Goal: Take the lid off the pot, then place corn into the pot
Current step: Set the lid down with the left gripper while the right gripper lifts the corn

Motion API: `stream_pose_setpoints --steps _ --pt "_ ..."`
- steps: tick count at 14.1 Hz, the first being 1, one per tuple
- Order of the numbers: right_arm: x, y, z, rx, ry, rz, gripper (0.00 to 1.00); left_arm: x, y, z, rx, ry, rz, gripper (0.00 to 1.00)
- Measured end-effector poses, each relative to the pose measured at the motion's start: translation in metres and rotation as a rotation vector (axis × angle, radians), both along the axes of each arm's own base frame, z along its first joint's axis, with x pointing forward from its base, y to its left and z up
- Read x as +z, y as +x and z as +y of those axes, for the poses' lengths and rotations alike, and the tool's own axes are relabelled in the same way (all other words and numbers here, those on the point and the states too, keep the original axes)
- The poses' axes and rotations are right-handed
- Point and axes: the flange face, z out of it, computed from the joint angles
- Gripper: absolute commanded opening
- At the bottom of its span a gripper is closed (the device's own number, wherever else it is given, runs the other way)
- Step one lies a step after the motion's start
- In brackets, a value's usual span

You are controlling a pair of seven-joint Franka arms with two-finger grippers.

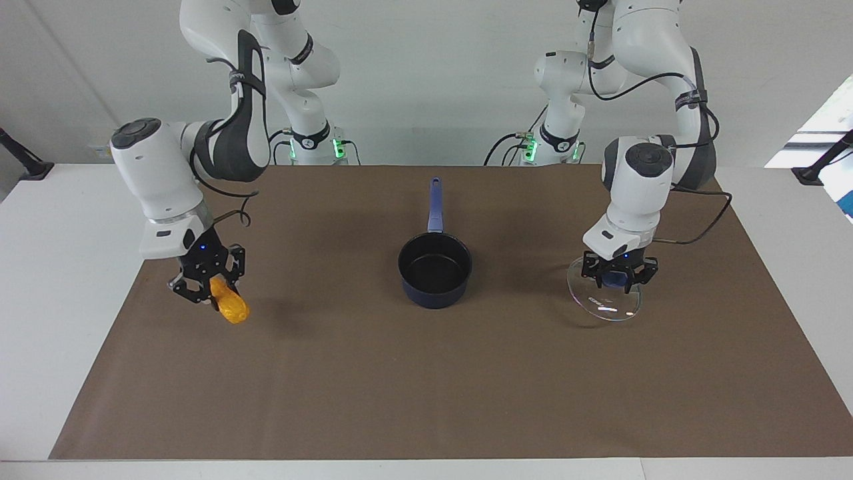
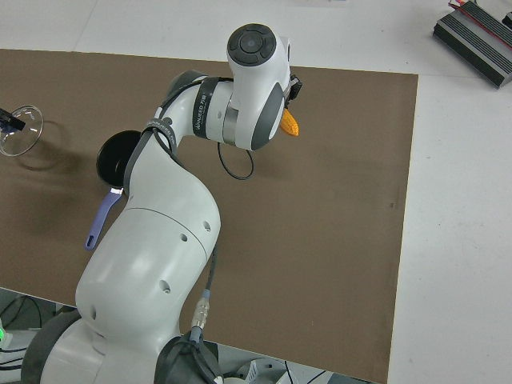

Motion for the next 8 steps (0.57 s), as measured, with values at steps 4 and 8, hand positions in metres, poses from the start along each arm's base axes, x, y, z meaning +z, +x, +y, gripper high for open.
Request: stream_pose_setpoints --steps 4,8 --pt "0.032 -0.020 0.036 -0.168 0.043 0.095 0.00 -0.021 -0.014 0.021 -0.010 0.014 0.023 0.53" --pt "0.052 -0.037 0.097 -0.291 0.005 0.143 0.00 -0.024 -0.016 0.023 -0.021 0.021 0.039 1.00"
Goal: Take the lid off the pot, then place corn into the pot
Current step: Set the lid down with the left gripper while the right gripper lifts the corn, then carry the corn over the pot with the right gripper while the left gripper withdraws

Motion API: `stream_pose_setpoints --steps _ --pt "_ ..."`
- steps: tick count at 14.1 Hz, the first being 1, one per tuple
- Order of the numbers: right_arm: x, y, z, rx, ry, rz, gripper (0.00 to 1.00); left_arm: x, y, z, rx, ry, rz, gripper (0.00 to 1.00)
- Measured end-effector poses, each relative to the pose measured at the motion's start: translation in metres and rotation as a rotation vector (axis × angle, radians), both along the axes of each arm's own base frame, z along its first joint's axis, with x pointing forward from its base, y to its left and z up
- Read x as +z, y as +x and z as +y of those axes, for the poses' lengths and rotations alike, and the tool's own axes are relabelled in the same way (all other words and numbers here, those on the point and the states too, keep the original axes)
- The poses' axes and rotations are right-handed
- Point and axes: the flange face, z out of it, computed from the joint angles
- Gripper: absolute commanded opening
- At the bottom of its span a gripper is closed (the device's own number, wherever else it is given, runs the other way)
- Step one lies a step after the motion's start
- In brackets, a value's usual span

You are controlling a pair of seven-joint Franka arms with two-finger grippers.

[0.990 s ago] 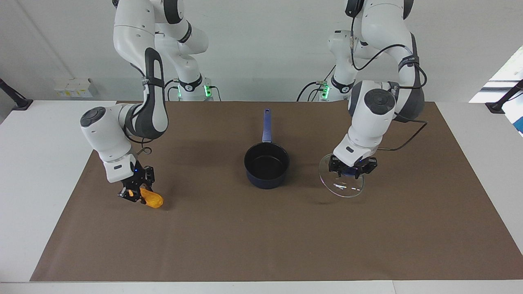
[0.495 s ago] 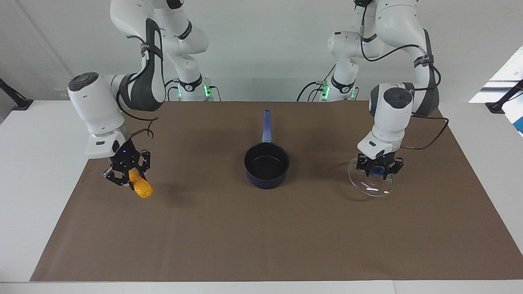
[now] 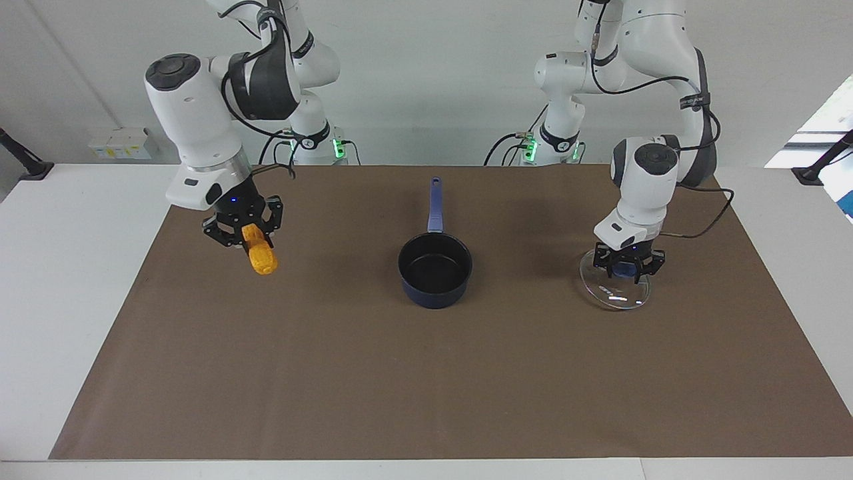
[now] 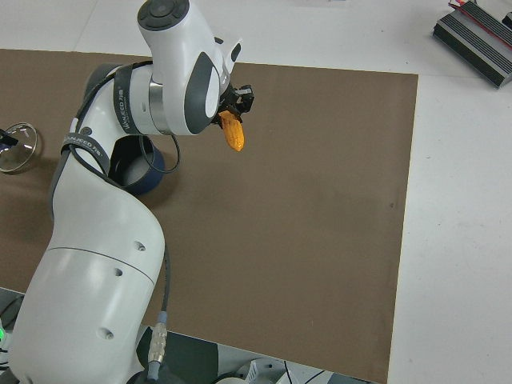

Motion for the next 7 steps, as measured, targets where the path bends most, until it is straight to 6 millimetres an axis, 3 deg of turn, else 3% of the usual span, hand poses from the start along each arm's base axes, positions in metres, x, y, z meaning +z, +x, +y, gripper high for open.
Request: stream_pose_setpoints --steps 5,7 --pt "0.010 -0.012 0.063 -0.090 0.005 0.005 0.00 0.014 0.010 0.004 0.011 -0.003 -0.033 1.00" --pt "0.008 -0.016 0.100 -0.115 0.011 0.004 0.00 0.027 0.019 0.004 0.032 -0.020 -0.059 1.00"
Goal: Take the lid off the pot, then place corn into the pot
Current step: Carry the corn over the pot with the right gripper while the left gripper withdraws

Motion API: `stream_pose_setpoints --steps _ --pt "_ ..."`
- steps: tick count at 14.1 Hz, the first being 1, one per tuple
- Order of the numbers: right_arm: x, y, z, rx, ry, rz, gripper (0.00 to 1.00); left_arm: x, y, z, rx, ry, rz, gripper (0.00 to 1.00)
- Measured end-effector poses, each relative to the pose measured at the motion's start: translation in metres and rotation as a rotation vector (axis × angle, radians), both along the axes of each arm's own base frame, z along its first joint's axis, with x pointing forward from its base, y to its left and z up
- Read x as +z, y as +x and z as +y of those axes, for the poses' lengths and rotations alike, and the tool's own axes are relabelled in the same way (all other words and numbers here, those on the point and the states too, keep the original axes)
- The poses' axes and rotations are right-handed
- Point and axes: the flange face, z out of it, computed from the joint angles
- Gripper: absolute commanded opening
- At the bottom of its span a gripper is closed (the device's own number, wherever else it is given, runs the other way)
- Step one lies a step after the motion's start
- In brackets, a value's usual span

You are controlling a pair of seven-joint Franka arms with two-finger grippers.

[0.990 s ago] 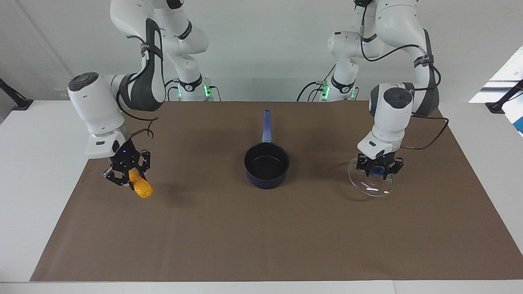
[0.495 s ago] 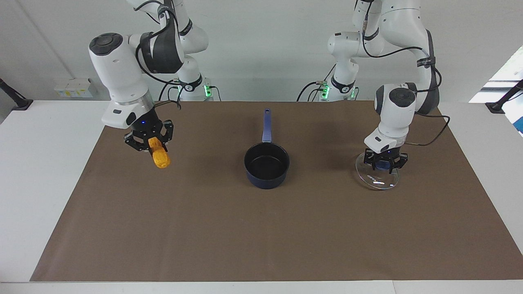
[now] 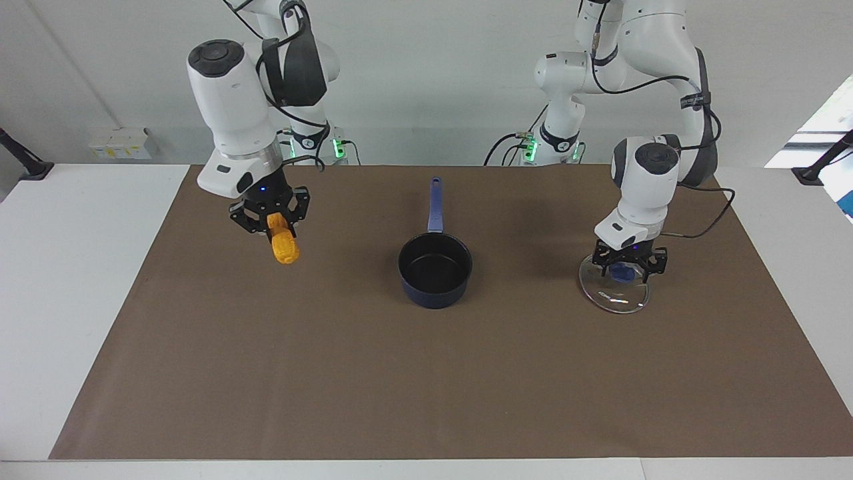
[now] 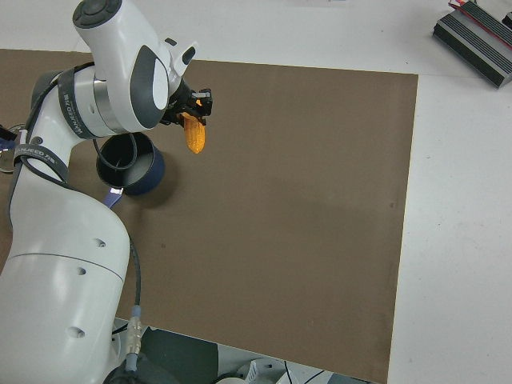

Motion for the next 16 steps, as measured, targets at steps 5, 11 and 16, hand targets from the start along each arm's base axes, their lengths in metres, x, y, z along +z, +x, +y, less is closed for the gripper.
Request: stream_pose_setpoints --steps 5,11,16 --pt "-0.039 0.003 0.126 -0.037 -0.018 0.016 0.00 0.045 0.020 0.000 0.189 -0.159 0.059 1.00" --pt "-0.083 0.015 0.182 -0.024 -0.022 0.040 0.00 0.127 0.035 0.006 0.281 -0.186 0.162 1.00" --pt "-0.114 0.002 0.220 0.034 -0.004 0.016 0.00 0.185 0.033 0.008 0.273 -0.176 0.187 1.00"
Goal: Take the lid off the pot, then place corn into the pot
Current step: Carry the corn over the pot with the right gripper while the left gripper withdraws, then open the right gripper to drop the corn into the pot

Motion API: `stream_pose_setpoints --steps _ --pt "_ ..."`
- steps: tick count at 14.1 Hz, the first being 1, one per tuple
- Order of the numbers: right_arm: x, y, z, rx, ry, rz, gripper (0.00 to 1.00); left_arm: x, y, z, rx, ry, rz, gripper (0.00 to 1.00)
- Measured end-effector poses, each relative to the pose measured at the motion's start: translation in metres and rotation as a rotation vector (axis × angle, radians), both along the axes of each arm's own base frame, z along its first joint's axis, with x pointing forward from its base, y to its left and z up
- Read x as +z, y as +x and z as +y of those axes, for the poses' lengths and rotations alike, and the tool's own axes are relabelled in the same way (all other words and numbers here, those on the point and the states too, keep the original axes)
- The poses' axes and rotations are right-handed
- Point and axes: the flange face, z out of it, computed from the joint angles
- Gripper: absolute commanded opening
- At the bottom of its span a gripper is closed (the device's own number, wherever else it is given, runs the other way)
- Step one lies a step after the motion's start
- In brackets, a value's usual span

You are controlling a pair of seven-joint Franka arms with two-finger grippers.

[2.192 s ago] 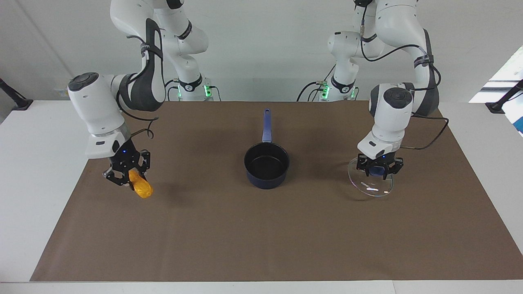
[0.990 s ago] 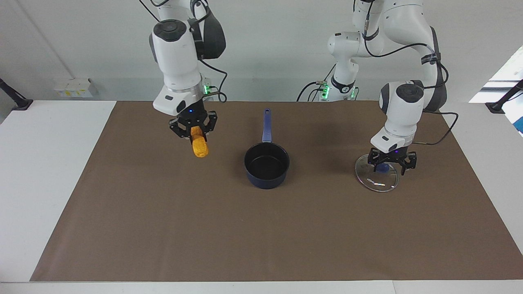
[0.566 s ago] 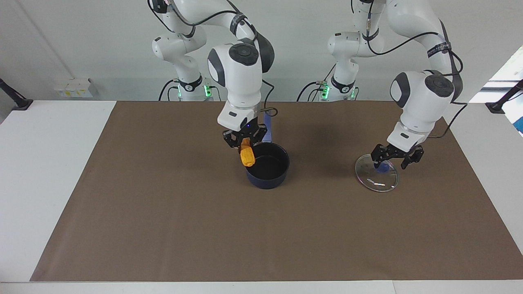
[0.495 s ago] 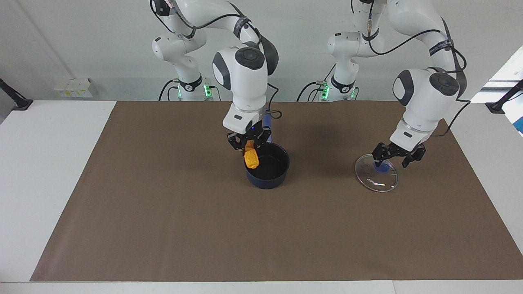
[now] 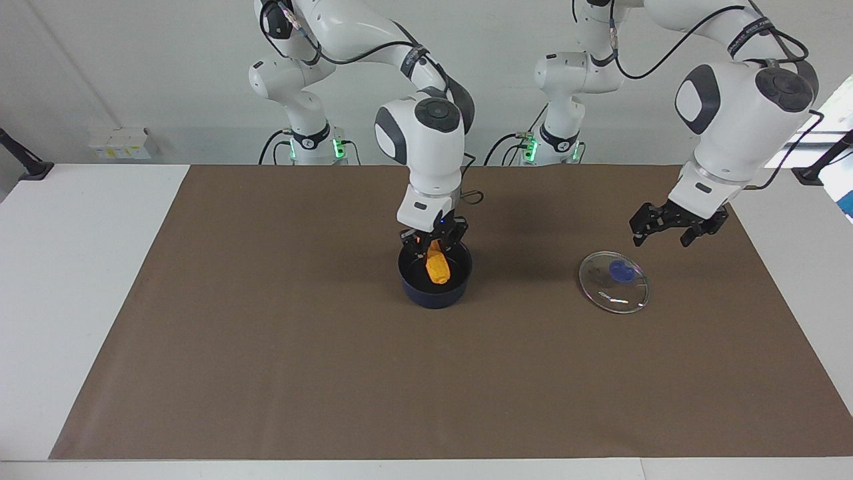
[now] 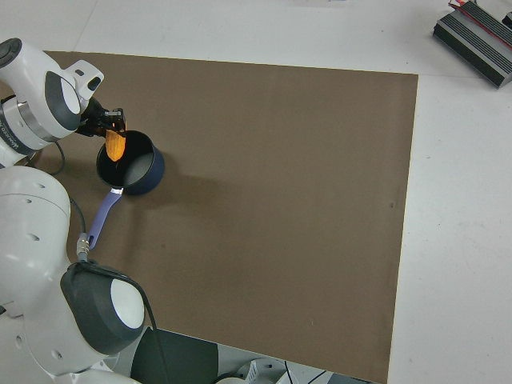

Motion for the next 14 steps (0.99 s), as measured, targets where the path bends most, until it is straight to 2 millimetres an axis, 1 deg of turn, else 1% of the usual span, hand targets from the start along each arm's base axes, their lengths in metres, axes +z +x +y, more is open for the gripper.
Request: stream_pose_setpoints --steps 2,5,8,10,11,12,13,14 --pt "-0.018 -0.004 -0.001 0.002 -0.010 0.014 0.00 0.019 -0.003 0.002 -0.003 0.002 0.013 1.00" --pt "-0.033 -0.008 -0.002 0.010 -0.016 0.022 0.00 0.032 -0.008 0.009 0.008 0.004 0.045 1.00" --pt "-0.040 -0.012 -0.001 0.028 -0.021 0.028 0.00 0.042 -0.012 0.016 0.015 0.004 0.070 1.00" --pt "-0.045 -0.013 -0.001 0.032 -0.021 0.028 0.00 0.058 -0.016 0.014 0.005 0.004 0.064 1.00" --pt "-0.047 -0.014 -0.001 0.035 -0.019 0.025 0.02 0.065 -0.018 0.013 -0.011 0.003 0.054 1.00" --pt "-0.048 -0.014 -0.001 0.045 -0.019 0.023 0.10 0.070 -0.021 0.013 -0.026 0.002 0.044 1.00" --pt "-0.048 -0.014 -0.001 0.063 -0.018 0.019 0.22 0.072 -0.024 0.013 -0.038 0.001 0.035 1.00" --pt "-0.049 -0.013 -0.001 0.084 -0.017 0.015 0.61 0.071 -0.027 0.012 -0.047 0.000 0.024 1.00"
